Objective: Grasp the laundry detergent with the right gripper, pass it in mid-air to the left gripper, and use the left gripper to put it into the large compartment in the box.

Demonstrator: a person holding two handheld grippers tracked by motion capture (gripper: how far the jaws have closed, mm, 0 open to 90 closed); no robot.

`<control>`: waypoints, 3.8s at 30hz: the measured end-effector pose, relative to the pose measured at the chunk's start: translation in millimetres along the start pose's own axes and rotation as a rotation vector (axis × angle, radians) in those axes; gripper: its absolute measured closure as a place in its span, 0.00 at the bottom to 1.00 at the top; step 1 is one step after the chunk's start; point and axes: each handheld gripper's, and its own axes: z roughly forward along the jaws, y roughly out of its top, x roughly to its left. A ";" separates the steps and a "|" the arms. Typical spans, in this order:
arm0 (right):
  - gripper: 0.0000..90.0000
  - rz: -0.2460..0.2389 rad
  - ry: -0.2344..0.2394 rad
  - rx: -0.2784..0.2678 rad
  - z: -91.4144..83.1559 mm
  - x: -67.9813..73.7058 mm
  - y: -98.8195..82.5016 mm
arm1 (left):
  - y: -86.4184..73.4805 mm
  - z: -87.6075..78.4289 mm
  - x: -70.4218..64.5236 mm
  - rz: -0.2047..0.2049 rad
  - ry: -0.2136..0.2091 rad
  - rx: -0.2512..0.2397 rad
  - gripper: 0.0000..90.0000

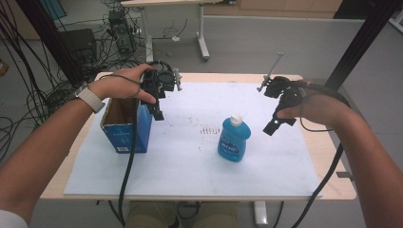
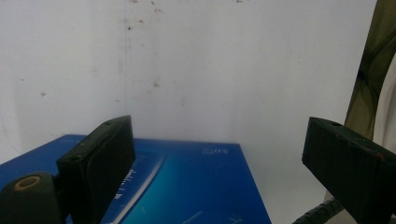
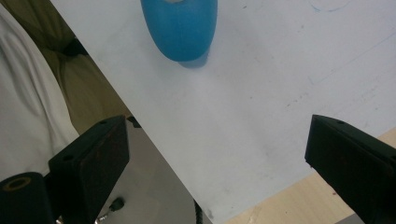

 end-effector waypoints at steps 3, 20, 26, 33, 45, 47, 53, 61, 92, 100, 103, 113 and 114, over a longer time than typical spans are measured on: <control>0.07 0.012 -0.003 -0.004 1.3 -0.1 -0.8 | -0.2 0.2 0.2 0.000 0.000 -0.002 0.11; 0.06 0.062 0.011 -0.031 11.5 7.7 1.0 | 0.9 2.3 0.9 0.005 -0.004 0.000 0.11; 0.06 0.050 0.017 -0.044 15.3 13.1 3.6 | 0.4 3.0 1.4 0.003 -0.003 -0.007 0.11; 0.06 0.047 0.010 -0.059 20.9 17.0 7.1 | 0.1 3.3 1.7 0.004 -0.002 -0.009 0.11; 0.06 0.038 0.013 -0.082 33.5 19.2 9.5 | 0.2 5.7 2.5 0.003 -0.006 -0.013 0.11; 0.06 0.044 0.014 -0.088 36.7 19.7 9.7 | 0.0 6.6 2.6 0.003 -0.006 -0.015 0.11; 0.06 0.052 0.014 -0.107 45.1 20.3 8.8 | 0.0 8.2 3.1 0.004 -0.010 -0.009 0.11; 0.06 0.049 0.000 -0.135 49.1 22.1 8.4 | -0.1 8.3 3.0 0.003 -0.009 -0.010 0.11; 0.06 0.047 0.003 -0.154 62.0 25.6 14.2 | -0.2 8.8 1.4 -0.001 -0.007 -0.009 0.11; 0.06 0.049 0.006 -0.169 66.0 25.8 12.5 | 0.8 10.0 0.9 0.000 -0.008 -0.013 0.11; 0.06 0.045 0.006 -0.171 68.4 25.7 11.8 | 0.7 10.3 1.0 0.001 -0.008 -0.011 0.11; 0.07 0.055 0.005 -0.219 76.0 23.7 7.9 | 0.5 11.9 2.9 -0.001 -0.010 -0.015 0.11; 0.07 0.058 0.004 -0.223 76.7 23.5 7.3 | 0.4 12.1 3.3 0.000 -0.012 -0.016 0.11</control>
